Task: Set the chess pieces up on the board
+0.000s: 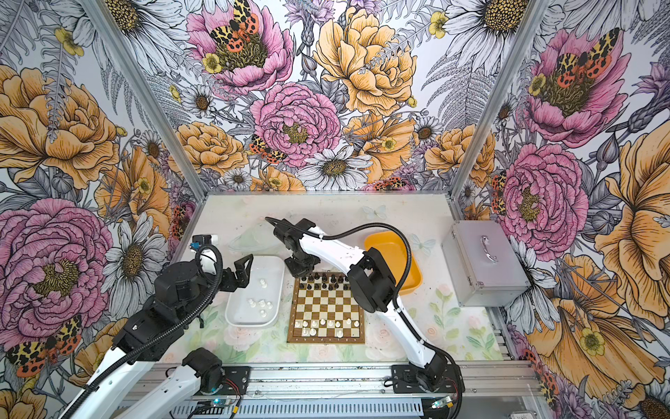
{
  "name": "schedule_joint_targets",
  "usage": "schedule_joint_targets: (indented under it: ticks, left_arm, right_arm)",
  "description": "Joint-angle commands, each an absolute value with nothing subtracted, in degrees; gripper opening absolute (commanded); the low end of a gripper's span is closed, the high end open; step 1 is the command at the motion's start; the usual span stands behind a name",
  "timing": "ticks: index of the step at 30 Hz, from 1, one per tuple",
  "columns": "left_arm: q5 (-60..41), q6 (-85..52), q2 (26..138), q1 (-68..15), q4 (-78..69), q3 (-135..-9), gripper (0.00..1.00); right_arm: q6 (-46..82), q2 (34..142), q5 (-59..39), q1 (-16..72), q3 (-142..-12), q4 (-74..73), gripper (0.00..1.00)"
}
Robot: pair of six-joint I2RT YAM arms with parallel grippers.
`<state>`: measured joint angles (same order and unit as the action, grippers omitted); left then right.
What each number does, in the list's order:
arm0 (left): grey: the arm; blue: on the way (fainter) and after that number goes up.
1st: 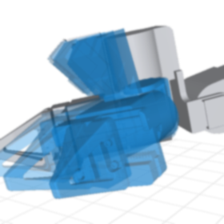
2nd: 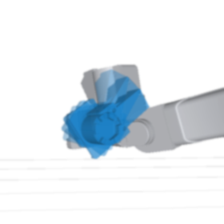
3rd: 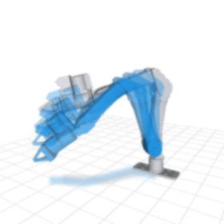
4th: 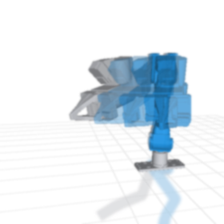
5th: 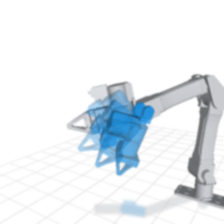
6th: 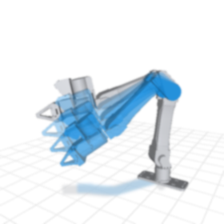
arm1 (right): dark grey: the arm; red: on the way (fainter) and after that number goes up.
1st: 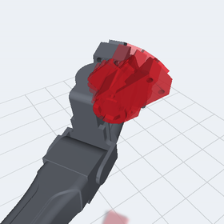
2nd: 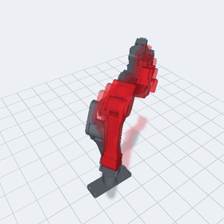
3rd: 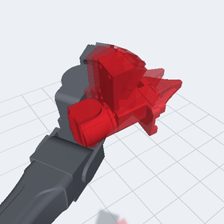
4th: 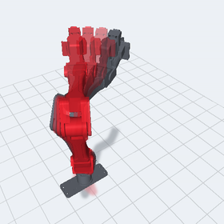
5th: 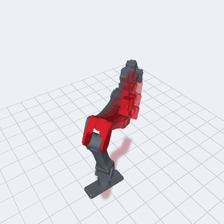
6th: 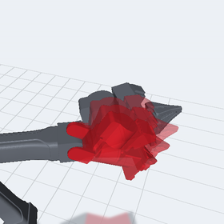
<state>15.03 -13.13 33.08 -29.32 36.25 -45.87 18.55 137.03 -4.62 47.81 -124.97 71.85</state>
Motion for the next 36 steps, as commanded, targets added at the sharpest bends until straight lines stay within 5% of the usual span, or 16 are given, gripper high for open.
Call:
schedule_joint_targets:
  ticks: [1,31,36]
  left_arm:
    - [14.5,-13.3,32.2,-28.8,36.9,-47.1,0.99]
    - [14.6,-13.2,32.8,-28.9,37.0,-47.9,0.99]
    - [14.4,-13.0,36.0,-29.1,37.1,-49.0,0.99]
  right_arm:
    - [18.5,135.6,-5.1,47.8,-124.0,71.3,0.11]
    - [16.5,135.9,-4.3,47.6,-132.4,71.3,0.32]
    - [15.7,135.3,-2.6,46.3,-136.3,71.3,0.42]
